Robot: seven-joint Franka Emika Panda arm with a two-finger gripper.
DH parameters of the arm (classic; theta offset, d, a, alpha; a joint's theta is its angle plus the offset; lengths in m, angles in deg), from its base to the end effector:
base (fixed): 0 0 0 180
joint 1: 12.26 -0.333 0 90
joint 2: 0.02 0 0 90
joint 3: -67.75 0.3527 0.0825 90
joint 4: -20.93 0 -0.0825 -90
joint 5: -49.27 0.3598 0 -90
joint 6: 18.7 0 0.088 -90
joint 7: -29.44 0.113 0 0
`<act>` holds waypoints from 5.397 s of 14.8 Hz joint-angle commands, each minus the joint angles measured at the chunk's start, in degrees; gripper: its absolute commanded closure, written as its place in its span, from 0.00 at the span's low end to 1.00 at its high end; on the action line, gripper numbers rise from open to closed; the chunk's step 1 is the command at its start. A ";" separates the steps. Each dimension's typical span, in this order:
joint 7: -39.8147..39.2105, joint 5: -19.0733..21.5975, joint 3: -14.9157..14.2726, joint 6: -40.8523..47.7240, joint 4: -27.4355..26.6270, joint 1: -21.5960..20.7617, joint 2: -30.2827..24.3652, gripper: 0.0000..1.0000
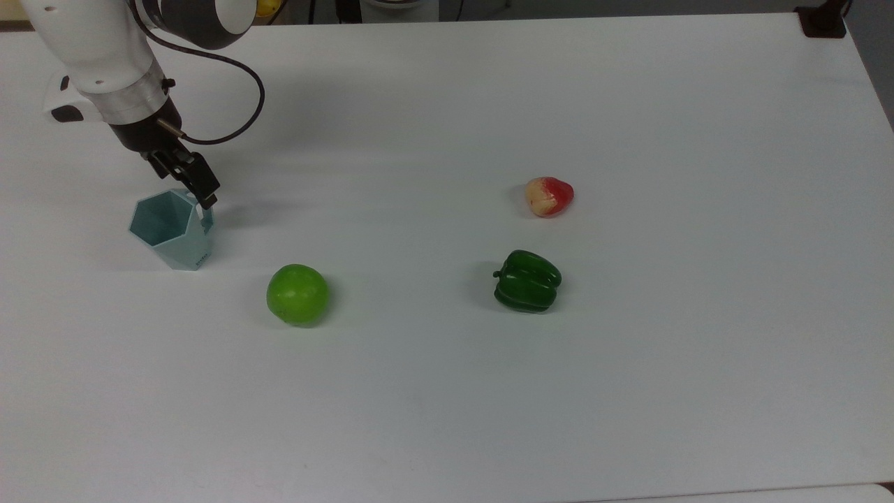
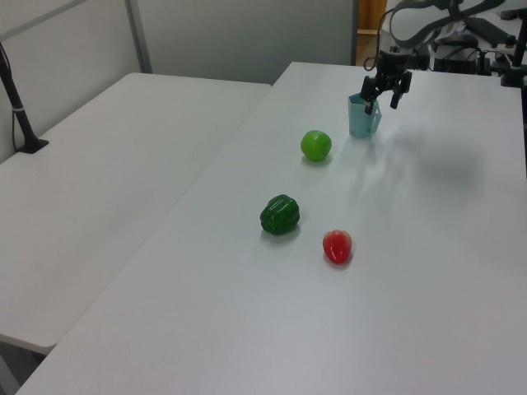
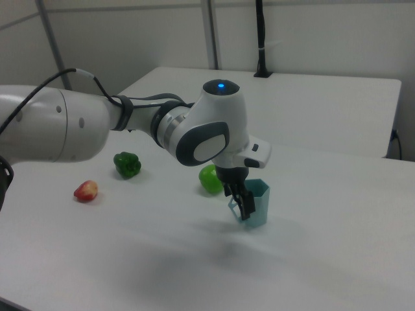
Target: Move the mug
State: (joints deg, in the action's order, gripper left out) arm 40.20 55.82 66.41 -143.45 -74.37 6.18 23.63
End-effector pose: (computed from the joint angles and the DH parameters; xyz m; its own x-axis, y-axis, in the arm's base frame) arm 0.6337 -0.2205 0.4177 0.8253 -0.5590 0.0799 -0.5504 -0.8280 -0.1073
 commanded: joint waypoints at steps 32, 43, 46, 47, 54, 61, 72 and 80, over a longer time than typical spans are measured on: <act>-3.89 -1.45 0.20 4.34 -2.08 -2.79 -5.36 0.86; -7.06 -4.96 -1.47 6.81 -7.53 -20.17 -13.02 0.84; -7.06 -5.49 -1.56 6.71 -4.46 -22.21 -10.92 0.82; -7.07 -5.49 -1.74 6.46 -4.28 -23.00 -10.56 0.82; -6.45 -9.79 -1.65 5.67 2.23 -24.24 0.16 0.79; 0.31 -13.84 -0.16 -1.63 2.49 -23.98 4.39 0.78; 0.14 -13.67 0.72 9.33 2.23 -22.22 -3.50 0.00; -1.17 -12.96 0.72 24.64 -2.51 -15.99 -23.02 0.00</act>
State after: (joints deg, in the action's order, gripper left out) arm 39.74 43.16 66.86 -119.92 -71.13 -11.77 7.49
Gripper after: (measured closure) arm 0.000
